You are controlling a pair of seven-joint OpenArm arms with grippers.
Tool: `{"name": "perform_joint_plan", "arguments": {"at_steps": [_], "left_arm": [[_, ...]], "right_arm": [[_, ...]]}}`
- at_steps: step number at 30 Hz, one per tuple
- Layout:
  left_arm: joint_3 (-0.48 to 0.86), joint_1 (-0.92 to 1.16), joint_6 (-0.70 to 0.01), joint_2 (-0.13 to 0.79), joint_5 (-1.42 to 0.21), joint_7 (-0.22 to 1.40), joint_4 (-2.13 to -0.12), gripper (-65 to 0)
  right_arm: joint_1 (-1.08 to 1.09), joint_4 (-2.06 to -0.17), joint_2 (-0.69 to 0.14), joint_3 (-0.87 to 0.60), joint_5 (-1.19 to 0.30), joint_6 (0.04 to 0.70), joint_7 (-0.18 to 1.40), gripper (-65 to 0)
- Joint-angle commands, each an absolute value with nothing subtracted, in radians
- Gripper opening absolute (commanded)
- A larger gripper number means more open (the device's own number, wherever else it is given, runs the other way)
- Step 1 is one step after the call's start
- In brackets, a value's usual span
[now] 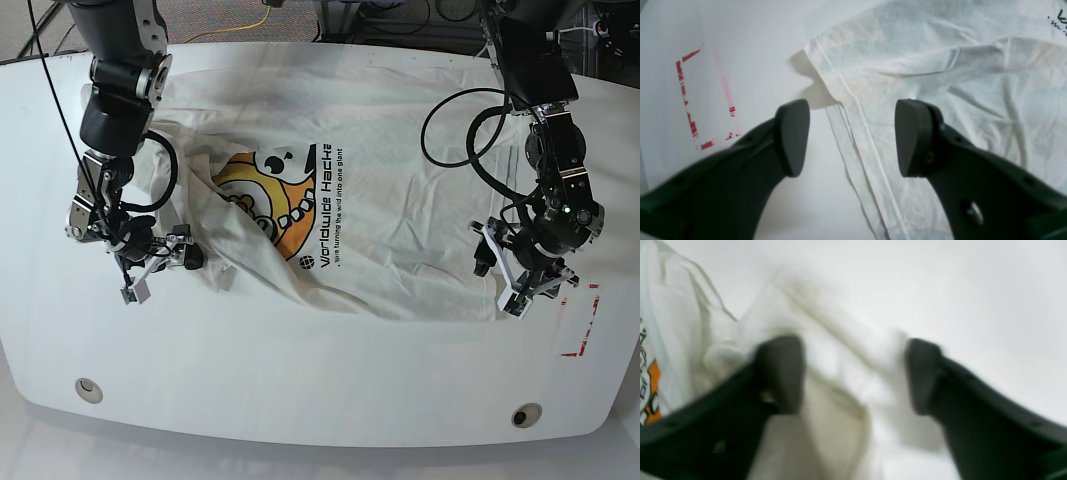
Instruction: Layout the t-shirt on the table in an organized manner, then fold the t-shirt properly
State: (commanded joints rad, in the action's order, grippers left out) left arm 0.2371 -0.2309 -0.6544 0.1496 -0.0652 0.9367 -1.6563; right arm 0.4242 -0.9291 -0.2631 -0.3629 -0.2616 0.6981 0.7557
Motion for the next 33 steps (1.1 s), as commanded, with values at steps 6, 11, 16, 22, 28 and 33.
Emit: {"name": "perform_joint_plan", "arguments": {"at_steps": [6, 11, 16, 22, 28, 33], "left_arm": [[0.236, -0.231, -0.654, 0.150, -0.065, 0.937, -1.656, -27.1], [0.236, -0.231, -0.654, 0.150, -0.065, 0.937, -1.656, -27.1], [0.236, -0.231, -0.656, 0.150, -0.065, 0.937, -1.656, -27.1], [0.236, -0.231, -0.656, 0.150, -0.065, 0.937, -1.656, -27.1], [0.236, -0.231, -0.657, 0.150, -0.065, 0.937, -1.656, -27.1], [0.236, -0.231, -0.657, 0.150, -0.065, 0.937, -1.656, -27.1]], "right_arm": [[0.424, -0.929, -0.257, -0.363, -0.262, 0.698, 0.756, -42.0], [0.424, -0.932, -0.255, -0.363, -0.262, 0.698, 0.756, -43.9], [0.430, -0.934, -0.255, -0.363, -0.262, 0.698, 0.757, -51.7], [0.473, -0.969, -0.265, -0.361, -0.262, 0.698, 0.808, -58.8], [0.487, -1.106, -0.285, -0.361, -0.260, 0.698, 0.875, -59.8], [0.524, -1.182, -0.288, -0.320, -0.260, 0.698, 0.941, -59.8]]}}
